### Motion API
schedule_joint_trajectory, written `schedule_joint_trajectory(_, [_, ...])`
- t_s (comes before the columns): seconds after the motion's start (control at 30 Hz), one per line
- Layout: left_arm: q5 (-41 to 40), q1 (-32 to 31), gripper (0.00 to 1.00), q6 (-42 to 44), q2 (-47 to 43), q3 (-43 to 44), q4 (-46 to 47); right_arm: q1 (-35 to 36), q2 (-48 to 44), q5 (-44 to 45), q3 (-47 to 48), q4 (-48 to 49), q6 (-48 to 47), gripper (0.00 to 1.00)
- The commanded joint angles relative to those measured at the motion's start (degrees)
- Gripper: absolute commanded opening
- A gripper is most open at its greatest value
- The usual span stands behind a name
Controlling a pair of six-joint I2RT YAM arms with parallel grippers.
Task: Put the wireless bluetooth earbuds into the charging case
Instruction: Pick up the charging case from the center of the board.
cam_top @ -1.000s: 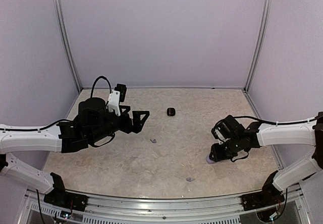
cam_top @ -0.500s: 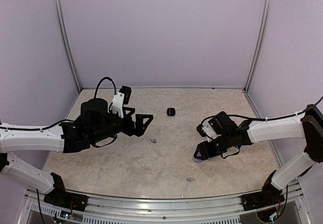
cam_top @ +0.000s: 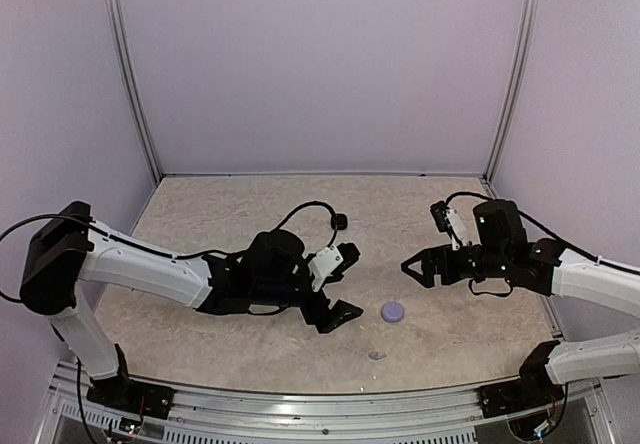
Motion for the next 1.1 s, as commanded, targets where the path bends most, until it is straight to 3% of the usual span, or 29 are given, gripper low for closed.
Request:
schedule_joint_trajectory(0.0, [8.4,-0.1,0.92,7.6,6.6,7.0,1.4,-2.5,-6.2,2.5,-2.3,3.1,-2.1,0.99])
schedule_joint_trajectory(0.5, [13.6,-0.4,0.82,17.8,26.8,26.1,-7.7,-3.6,-17.0,0.8,-7.4,8.3,-4.3,1.00])
schedule_joint_trajectory(1.07, [14.3,0.3,0.67,21.2,37.2,35.2,-12.3,-3.6,-21.7,-0.7,-9.6,7.6,-4.4,0.98])
